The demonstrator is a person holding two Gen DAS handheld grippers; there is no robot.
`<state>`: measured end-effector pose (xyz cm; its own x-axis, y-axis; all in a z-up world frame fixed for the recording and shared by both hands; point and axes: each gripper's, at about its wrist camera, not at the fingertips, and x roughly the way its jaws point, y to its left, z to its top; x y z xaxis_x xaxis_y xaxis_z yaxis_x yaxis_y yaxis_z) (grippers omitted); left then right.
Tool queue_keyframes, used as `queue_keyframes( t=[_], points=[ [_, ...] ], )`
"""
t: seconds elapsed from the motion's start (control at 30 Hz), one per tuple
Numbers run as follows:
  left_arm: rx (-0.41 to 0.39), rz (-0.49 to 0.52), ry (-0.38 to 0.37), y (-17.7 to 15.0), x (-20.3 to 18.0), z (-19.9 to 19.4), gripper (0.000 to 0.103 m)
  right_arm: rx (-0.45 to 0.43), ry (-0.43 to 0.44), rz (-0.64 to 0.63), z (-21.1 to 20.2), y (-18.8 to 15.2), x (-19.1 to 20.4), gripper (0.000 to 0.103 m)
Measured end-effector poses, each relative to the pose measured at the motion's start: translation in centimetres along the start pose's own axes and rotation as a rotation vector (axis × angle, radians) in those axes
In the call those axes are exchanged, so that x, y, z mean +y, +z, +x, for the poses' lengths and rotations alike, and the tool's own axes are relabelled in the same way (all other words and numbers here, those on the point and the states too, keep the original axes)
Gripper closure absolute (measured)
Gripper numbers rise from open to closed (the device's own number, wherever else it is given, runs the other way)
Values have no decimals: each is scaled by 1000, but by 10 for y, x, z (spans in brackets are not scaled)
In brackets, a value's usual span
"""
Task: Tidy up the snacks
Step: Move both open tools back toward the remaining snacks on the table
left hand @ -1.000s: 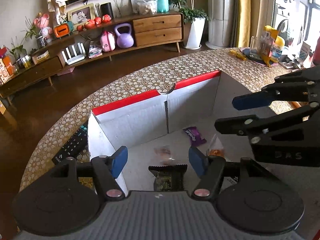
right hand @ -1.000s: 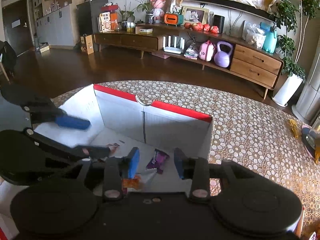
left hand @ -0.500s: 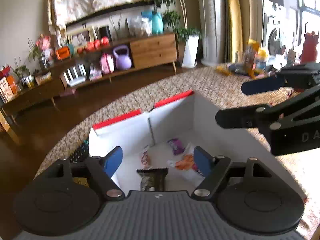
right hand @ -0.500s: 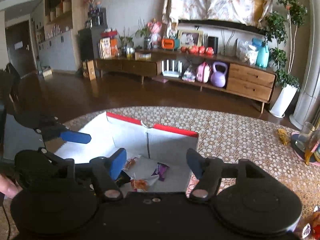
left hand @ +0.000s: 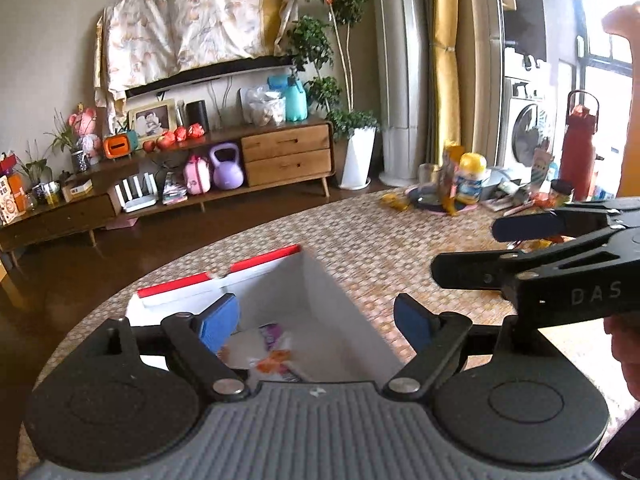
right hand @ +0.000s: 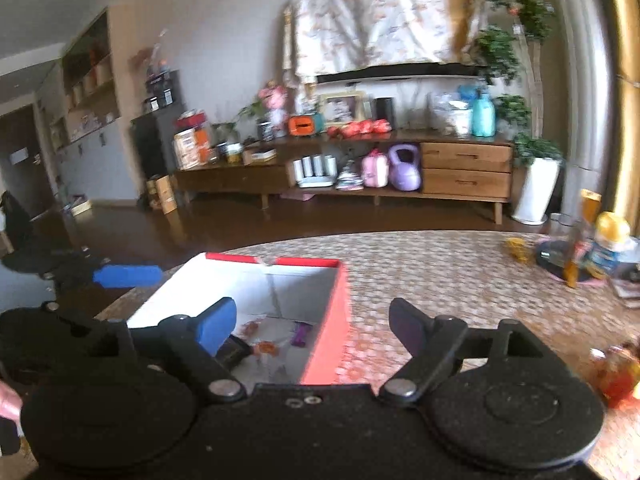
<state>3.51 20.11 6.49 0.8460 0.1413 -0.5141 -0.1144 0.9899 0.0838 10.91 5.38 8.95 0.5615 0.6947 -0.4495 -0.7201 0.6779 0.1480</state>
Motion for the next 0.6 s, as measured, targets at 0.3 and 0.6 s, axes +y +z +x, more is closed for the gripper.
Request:
queue_keyframes(
  t=[0.3,0.6],
  points=[
    [-8,7,-68,1,-54,12,15,-38,-126,64,-41,-21,-44,12],
    [-11,23,-100,-6,-108,18,15,-75,-242,184,-81,-54,-83,10]
  ],
)
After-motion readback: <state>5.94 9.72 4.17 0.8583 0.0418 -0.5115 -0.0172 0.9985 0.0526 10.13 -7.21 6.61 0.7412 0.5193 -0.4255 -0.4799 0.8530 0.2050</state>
